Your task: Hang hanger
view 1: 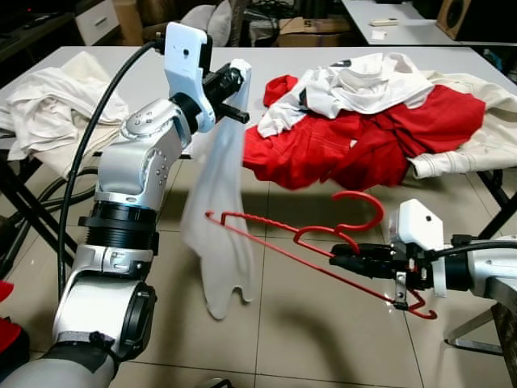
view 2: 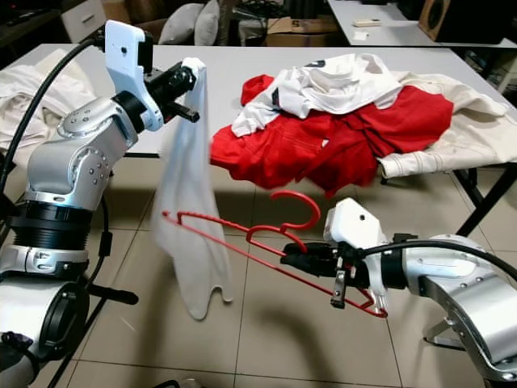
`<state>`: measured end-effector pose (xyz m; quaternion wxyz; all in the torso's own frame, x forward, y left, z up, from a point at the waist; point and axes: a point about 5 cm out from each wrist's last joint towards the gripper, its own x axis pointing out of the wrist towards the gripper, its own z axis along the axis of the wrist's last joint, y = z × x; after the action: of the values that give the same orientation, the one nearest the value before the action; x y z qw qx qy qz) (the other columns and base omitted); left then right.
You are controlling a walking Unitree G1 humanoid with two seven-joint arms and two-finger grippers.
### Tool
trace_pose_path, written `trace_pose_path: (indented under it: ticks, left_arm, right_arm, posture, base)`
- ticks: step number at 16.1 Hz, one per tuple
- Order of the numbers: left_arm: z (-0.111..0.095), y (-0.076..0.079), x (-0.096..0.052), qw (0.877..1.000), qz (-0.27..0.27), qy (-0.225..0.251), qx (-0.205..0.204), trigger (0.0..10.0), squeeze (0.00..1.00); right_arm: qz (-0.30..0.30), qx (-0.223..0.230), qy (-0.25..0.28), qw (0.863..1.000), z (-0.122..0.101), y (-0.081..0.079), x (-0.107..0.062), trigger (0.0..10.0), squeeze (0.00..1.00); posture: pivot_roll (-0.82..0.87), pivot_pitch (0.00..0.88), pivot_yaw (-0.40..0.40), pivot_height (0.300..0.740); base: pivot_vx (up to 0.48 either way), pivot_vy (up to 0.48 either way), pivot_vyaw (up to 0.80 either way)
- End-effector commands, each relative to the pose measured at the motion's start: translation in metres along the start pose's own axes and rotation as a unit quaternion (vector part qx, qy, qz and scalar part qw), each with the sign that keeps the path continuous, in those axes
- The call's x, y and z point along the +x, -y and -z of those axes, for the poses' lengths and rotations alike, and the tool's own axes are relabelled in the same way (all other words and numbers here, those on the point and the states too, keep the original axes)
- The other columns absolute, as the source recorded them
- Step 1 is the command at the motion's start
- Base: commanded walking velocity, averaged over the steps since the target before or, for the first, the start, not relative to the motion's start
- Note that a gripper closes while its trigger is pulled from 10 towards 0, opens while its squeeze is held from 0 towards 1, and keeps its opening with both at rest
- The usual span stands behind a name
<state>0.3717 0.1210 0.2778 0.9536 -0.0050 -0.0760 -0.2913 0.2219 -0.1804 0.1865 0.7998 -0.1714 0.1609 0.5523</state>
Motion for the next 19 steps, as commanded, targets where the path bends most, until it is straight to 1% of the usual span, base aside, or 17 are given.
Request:
trace_pose_path:
  ticks: [1,3,5,6,7,10,11,12,13,14,16,17,18,19]
  left_arm:
    - [-0.004,0.002,-0.003,1.0,0.004,0.009,-0.004,0.0,0.0]
    - [0.002,0.004,-0.006,1.0,0.004,0.003,-0.013,0.0,0.0]
    - [0.004,0.007,-0.009,1.0,0.012,0.004,-0.021,0.0,0.0]
    - [0.004,0.005,-0.01,1.0,-0.008,0.004,-0.027,0.3,0.0]
    - [0.004,0.008,-0.011,0.999,0.004,0.016,-0.051,10.0,1.0]
    - [0.007,0.011,-0.013,0.999,-0.003,0.013,-0.042,10.0,1.0]
    - [0.013,0.014,-0.017,0.999,-0.006,0.008,-0.039,10.0,0.55]
    - [0.026,0.017,-0.025,0.999,-0.006,-0.013,-0.03,10.0,0.0]
    - [0.034,0.019,-0.03,0.999,-0.008,-0.019,-0.034,10.0,0.0]
    - [0.041,0.02,-0.035,0.998,-0.016,-0.022,-0.051,10.0,0.0]
    - [0.044,0.023,-0.039,0.998,-0.016,-0.019,-0.052,10.0,0.0]
    - [0.043,0.025,-0.04,0.998,-0.009,-0.008,-0.058,10.0,0.0]
    - [0.039,0.028,-0.042,0.997,0.007,0.015,-0.079,0.0,0.0]
    - [0.039,0.028,-0.043,0.997,0.004,0.012,-0.075,0.0,0.0]
  right_arm:
    - [0.005,-0.011,-0.001,1.0,-0.003,0.001,0.001,10.0,0.0]
    - [0.01,-0.01,-0.002,1.0,-0.001,0.0,0.003,10.0,0.0]
    - [0.016,-0.009,0.001,1.0,-0.001,0.0,0.004,10.0,0.0]
    - [0.017,-0.008,0.002,1.0,0.0,0.0,0.005,10.0,0.0]
    - [0.026,-0.006,0.003,1.0,0.0,0.001,0.008,10.0,0.0]
    - [0.04,-0.008,0.005,0.999,0.001,0.004,0.013,10.0,0.0]
    - [0.046,-0.006,0.009,0.999,0.0,0.004,0.015,10.0,0.0]
    - [0.053,-0.001,0.013,0.998,0.001,0.004,0.016,10.0,0.0]
    - [0.057,0.002,0.013,0.998,0.002,0.003,0.016,10.0,0.0]
    - [0.061,0.007,0.013,0.998,0.004,0.002,0.017,10.0,0.0]
    - [0.063,0.011,0.014,0.998,0.005,0.001,0.017,10.0,0.0]
    - [0.064,0.012,0.014,0.998,0.005,0.001,0.017,10.0,0.0]
    - [0.065,0.013,0.014,0.998,0.005,0.001,0.018,10.0,0.0]
    - [0.065,0.013,0.015,0.998,0.005,0.001,0.018,10.0,0.0]
  posture:
    - [-0.07,0.0,0.049,0.74]
    - [-0.08,0.0,0.049,0.74]
    - [-0.08,0.0,0.052,0.74]
    - [-0.08,0.0,0.052,0.74]
    - [-0.08,0.0,0.051,0.74]
    - [-0.08,0.0,0.054,0.74]
    - [-0.08,0.0,0.054,0.74]
    - [-0.08,0.0,0.055,0.74]
    - [-0.08,0.0,0.054,0.74]
    - [-0.07,0.0,0.051,0.74]
    - [-0.07,0.0,0.049,0.74]
    - [-0.07,0.0,0.048,0.74]
    - [-0.07,0.0,0.047,0.74]
    - [-0.07,0.0,0.047,0.74]
  base:
    - [0.0,0.0,0.0]
    - [0.0,0.0,0.0]
    - [0.0,0.0,0.0]
    - [0.0,0.0,0.0]
    - [0.0,0.0,0.0]
    - [0.0,0.0,0.0]
    - [0.0,0.0,0.0]
    - [0.0,0.0,0.0]
    - [0.0,0.0,0.0]
    - [0.0,0.0,0.0]
    - [0.0,0.0,0.0]
    - [0.0,0.0,0.0]
    - [0.0,0.0,0.0]
    - [0.0,0.0,0.0]
